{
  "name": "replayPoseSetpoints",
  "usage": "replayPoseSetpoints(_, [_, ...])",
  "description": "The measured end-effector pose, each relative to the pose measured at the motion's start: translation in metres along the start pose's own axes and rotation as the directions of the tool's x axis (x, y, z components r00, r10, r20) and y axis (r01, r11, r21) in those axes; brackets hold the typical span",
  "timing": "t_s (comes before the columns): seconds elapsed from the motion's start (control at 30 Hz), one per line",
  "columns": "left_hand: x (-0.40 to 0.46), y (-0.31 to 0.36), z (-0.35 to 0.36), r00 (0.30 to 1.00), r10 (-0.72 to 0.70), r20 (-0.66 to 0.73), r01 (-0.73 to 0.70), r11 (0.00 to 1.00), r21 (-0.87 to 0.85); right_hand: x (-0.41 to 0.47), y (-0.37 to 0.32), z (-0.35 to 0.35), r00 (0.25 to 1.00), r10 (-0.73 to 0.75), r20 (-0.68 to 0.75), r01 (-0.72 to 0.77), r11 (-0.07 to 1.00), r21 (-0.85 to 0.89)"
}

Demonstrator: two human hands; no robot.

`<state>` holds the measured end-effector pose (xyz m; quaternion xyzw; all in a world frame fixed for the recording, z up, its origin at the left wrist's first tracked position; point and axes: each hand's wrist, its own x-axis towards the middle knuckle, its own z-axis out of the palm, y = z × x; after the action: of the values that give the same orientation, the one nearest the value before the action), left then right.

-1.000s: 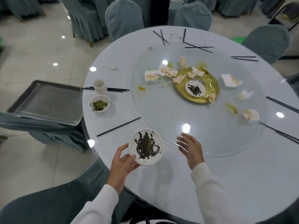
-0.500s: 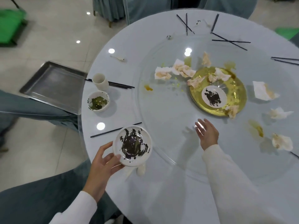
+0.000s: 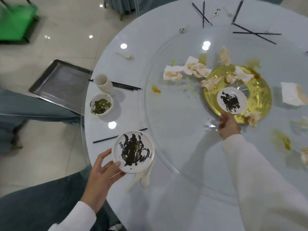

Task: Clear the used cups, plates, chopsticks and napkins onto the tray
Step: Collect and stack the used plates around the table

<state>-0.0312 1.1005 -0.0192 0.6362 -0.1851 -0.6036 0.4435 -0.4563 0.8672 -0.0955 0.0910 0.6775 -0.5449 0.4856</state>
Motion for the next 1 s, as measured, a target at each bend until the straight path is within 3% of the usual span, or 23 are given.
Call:
replayPoseSetpoints(0.2, [0.003, 0.005, 0.003, 1.0, 0.021, -0.002, -0.02, 1.0, 0.01, 0.008, -0.009, 0.008, 0.998, 0.055, 0.002, -0.055, 0.998, -0.037])
replayPoseSetpoints(0.67, [-0.008, 0.005, -0.018, 0.999, 0.011, -0.031, -0.011, 1.0, 0.014, 0.008, -0.021, 0.018, 0.999, 0.011, -0.049, -0.014, 0.998, -0.067])
replayPoseSetpoints(0.77, [-0.011, 0.004, -0.022, 0.998, 0.018, -0.058, -0.017, 1.0, 0.013, 0.027, -0.018, 0.017, 0.994, 0.071, 0.088, -0.045, 0.962, -0.269])
replayPoseSetpoints(0.83, [-0.012, 0.003, -0.023, 0.997, 0.02, -0.069, -0.02, 1.0, 0.013, 0.029, -0.018, 0.015, 0.995, 0.095, 0.03, -0.09, 0.986, -0.138])
replayPoseSetpoints(0.9, [-0.012, 0.001, -0.023, 0.997, 0.022, -0.077, -0.021, 1.0, 0.013, 0.021, -0.016, 0.02, 0.996, -0.047, -0.071, 0.037, 0.991, -0.13])
replayPoseSetpoints(1.0, [-0.013, -0.001, -0.019, 0.997, 0.024, -0.074, -0.023, 1.0, 0.013, 0.009, -0.01, 0.018, 0.992, -0.1, -0.079, 0.081, 0.973, -0.216])
